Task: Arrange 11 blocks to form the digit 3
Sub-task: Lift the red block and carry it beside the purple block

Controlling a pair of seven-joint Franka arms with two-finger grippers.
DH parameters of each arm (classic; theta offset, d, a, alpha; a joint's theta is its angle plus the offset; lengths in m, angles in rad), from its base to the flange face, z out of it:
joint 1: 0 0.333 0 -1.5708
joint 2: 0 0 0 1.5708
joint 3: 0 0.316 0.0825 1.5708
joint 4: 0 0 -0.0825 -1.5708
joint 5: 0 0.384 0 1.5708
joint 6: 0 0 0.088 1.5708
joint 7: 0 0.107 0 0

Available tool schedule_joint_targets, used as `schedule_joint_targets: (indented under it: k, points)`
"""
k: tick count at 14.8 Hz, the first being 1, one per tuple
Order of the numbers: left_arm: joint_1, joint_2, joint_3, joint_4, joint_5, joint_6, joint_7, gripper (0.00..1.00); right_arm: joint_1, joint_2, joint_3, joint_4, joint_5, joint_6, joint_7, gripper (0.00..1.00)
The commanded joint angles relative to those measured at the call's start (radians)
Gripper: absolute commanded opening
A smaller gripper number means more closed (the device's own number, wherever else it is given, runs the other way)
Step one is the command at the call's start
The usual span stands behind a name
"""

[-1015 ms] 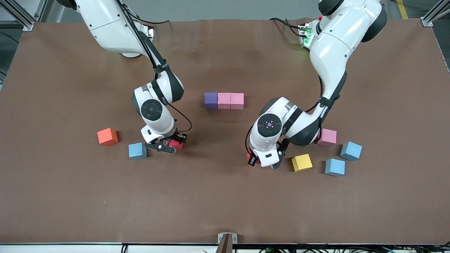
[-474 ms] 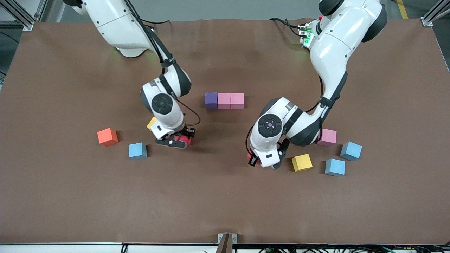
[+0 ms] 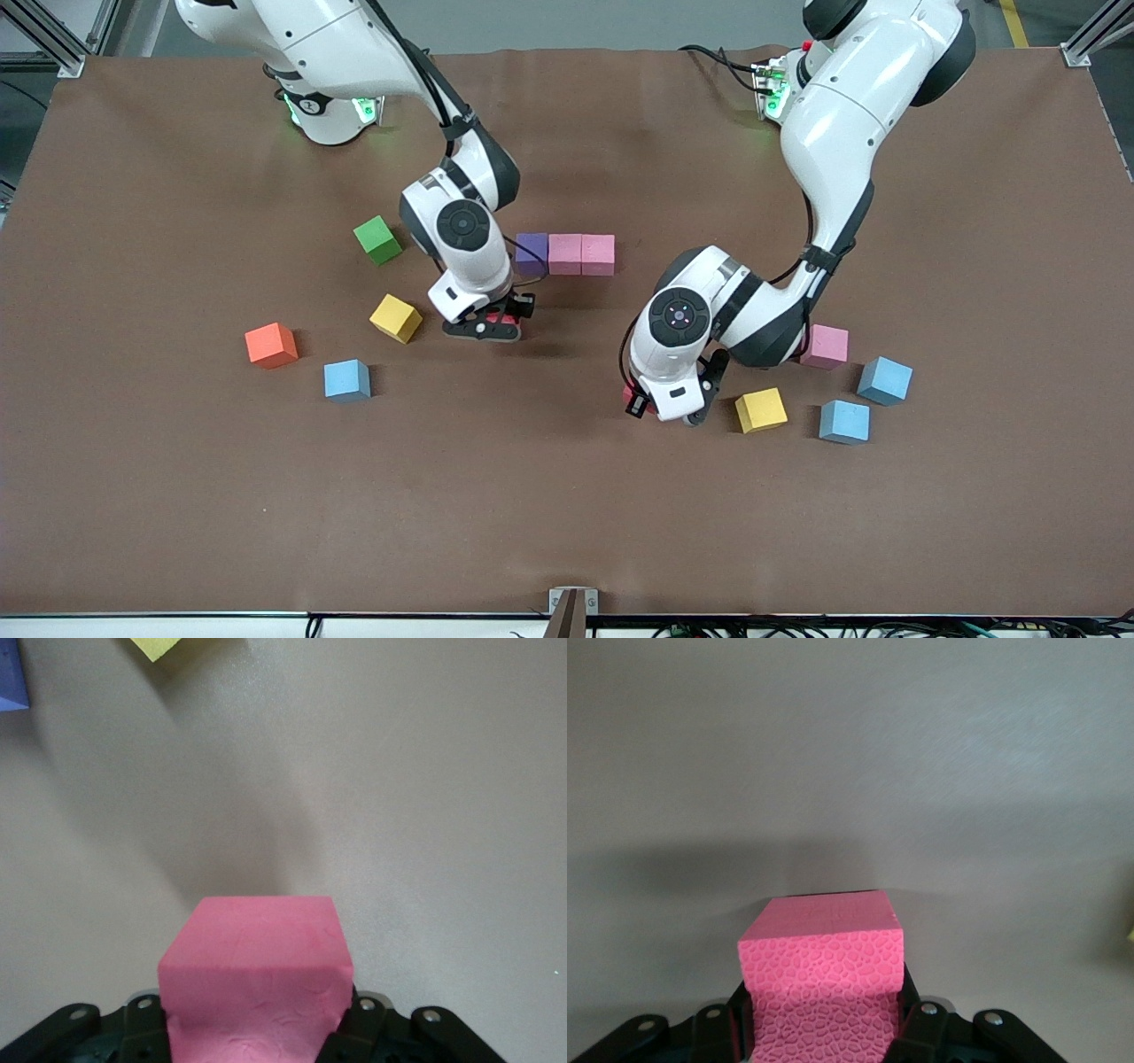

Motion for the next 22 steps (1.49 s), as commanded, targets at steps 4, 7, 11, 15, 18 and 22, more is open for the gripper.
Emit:
schedule_joint_targets:
  k: [4, 7, 11, 15, 18, 22]
  points:
    - [-0.005, -0.005, 0.004, -0.003, 0.018, 0.004, -0.004, 0.44, 0.065, -0.031, -0.002, -0.029, 0.007, -0.001, 0.071, 0.03]
    - [-0.005, -0.011, 0.004, -0.003, 0.018, 0.004, -0.004, 0.44, 0.081, -0.033, -0.002, -0.043, 0.007, -0.002, 0.098, 0.03]
    - [-0.005, -0.010, 0.004, -0.003, 0.018, 0.004, -0.004, 0.44, 0.082, -0.040, -0.002, -0.061, 0.007, 0.001, 0.110, 0.03]
    - [-0.011, -0.005, 0.004, -0.003, 0.018, 0.004, -0.005, 0.44, 0.090, -0.060, 0.000, -0.080, 0.007, 0.007, 0.141, 0.03]
    - [-0.011, -0.007, 0.003, -0.002, 0.017, 0.004, -0.005, 0.44, 0.098, -0.076, 0.000, -0.096, 0.007, 0.009, 0.144, 0.03]
    - [-0.009, -0.010, 0.003, -0.002, 0.017, 0.004, -0.004, 0.44, 0.102, -0.080, 0.006, -0.098, 0.013, 0.013, 0.147, 0.03]
